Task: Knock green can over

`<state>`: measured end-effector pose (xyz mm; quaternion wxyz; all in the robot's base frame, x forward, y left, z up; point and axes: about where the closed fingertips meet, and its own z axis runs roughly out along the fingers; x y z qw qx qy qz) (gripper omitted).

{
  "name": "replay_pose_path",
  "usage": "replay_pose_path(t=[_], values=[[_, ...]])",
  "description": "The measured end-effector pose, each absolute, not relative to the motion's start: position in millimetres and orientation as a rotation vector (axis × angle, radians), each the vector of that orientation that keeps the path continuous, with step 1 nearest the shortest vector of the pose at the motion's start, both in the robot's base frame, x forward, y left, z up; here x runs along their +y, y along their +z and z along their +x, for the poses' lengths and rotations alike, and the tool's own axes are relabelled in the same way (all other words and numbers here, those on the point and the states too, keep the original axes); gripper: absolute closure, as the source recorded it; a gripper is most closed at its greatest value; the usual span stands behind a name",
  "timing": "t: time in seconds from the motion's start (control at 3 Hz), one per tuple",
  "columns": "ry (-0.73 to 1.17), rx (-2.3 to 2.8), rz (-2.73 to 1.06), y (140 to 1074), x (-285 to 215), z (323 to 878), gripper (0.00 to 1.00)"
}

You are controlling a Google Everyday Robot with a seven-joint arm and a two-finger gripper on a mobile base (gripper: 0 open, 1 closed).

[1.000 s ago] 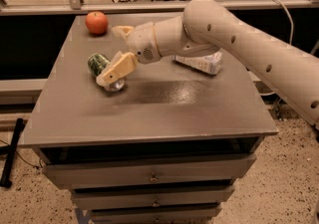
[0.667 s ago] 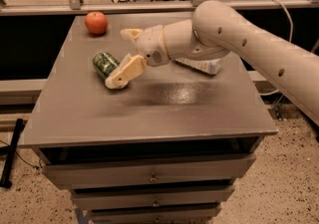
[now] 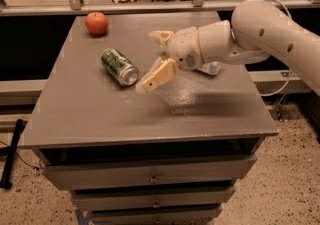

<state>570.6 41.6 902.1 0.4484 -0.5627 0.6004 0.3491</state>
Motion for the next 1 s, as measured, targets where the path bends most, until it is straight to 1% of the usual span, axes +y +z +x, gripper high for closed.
replay_pose_path(t=[0.67,1.0], values=[[0.805,1.55,-1.329,912,-26,543,0.0],[0.799,1.556,-1.318,912,-32,543,0.0]])
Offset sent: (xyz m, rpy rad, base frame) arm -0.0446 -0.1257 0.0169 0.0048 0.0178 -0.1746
